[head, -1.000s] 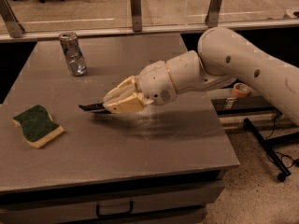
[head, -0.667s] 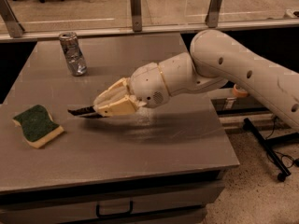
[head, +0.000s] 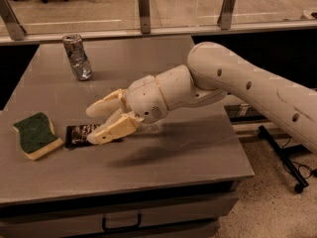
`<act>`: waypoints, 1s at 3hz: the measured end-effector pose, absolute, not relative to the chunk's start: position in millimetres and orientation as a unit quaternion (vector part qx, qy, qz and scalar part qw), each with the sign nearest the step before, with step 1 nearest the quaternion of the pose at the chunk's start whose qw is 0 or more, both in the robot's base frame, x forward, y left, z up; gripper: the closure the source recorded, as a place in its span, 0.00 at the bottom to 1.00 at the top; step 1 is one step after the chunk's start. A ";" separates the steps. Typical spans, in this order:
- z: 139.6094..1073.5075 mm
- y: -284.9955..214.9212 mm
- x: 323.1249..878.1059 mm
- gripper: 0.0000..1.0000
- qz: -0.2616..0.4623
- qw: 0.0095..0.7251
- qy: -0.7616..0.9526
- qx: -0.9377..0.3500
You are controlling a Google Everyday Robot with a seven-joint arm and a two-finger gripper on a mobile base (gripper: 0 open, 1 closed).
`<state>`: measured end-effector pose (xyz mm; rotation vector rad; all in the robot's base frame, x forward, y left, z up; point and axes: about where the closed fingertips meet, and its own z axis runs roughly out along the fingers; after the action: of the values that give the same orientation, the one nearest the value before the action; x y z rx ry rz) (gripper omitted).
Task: Move rxbar chocolate near sponge
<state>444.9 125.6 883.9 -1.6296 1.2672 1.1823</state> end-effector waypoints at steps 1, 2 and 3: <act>879.6 129.6 442.4 0.00 0.466 0.369 0.493 -0.636; 877.5 116.0 459.3 0.00 0.460 0.365 0.513 -0.626; 884.9 67.4 507.8 0.00 0.402 0.385 0.567 -0.607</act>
Offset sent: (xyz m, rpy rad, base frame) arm 0.0438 -0.0352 -0.0110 -0.0497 0.0623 -0.0916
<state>507.8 67.4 884.9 -1.5458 1.4434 1.0250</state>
